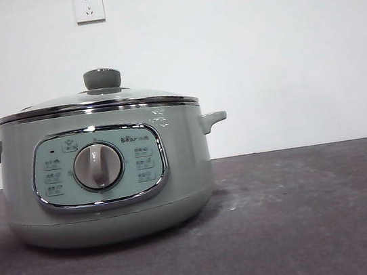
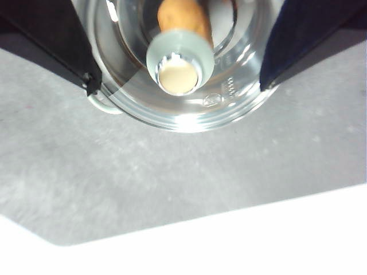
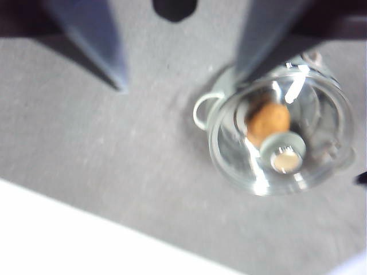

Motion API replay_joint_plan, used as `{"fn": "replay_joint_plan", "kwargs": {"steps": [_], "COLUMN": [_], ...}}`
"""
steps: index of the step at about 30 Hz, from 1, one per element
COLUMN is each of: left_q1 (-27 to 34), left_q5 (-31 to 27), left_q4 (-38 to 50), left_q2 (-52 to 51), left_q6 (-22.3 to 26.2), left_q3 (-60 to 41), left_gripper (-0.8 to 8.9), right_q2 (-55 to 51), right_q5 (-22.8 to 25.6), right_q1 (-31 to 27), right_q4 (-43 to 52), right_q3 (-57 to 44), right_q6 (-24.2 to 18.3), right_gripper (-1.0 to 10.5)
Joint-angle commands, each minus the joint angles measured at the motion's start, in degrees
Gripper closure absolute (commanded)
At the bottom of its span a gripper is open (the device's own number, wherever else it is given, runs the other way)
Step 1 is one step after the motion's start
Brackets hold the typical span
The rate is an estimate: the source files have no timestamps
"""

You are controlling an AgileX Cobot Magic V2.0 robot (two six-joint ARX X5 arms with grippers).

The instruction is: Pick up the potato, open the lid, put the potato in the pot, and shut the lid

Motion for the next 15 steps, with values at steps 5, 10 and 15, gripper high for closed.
{"fn": "replay_joint_plan", "kwargs": {"steps": [5, 10, 15], "left_q1": [0.0, 0.0, 0.0], "left_q5": [-0.3, -1.7, -2.1], "left_q4": [-5.7, -6.7, -5.2], "left_q2": [-11.2, -16.0, -22.0], "left_q6": [1.3, 2.5, 2.6], "left_q3": [-0.4, -1.7, -8.2], "left_gripper": [8.22, 8.22, 8.22], "right_q2": [-16.0, -26.0, -33.3], "right_q5": [0.2, 0.2, 0.1], "right_q1": [0.1, 0.1, 0.1], "right_q4": [15.7, 28.6, 40.2], "right_q3": [-19.8, -36.4, -52.8], "right_q6": [0.0, -0.6, -0.5], "right_gripper": [9.6, 9.6, 9.6]}}
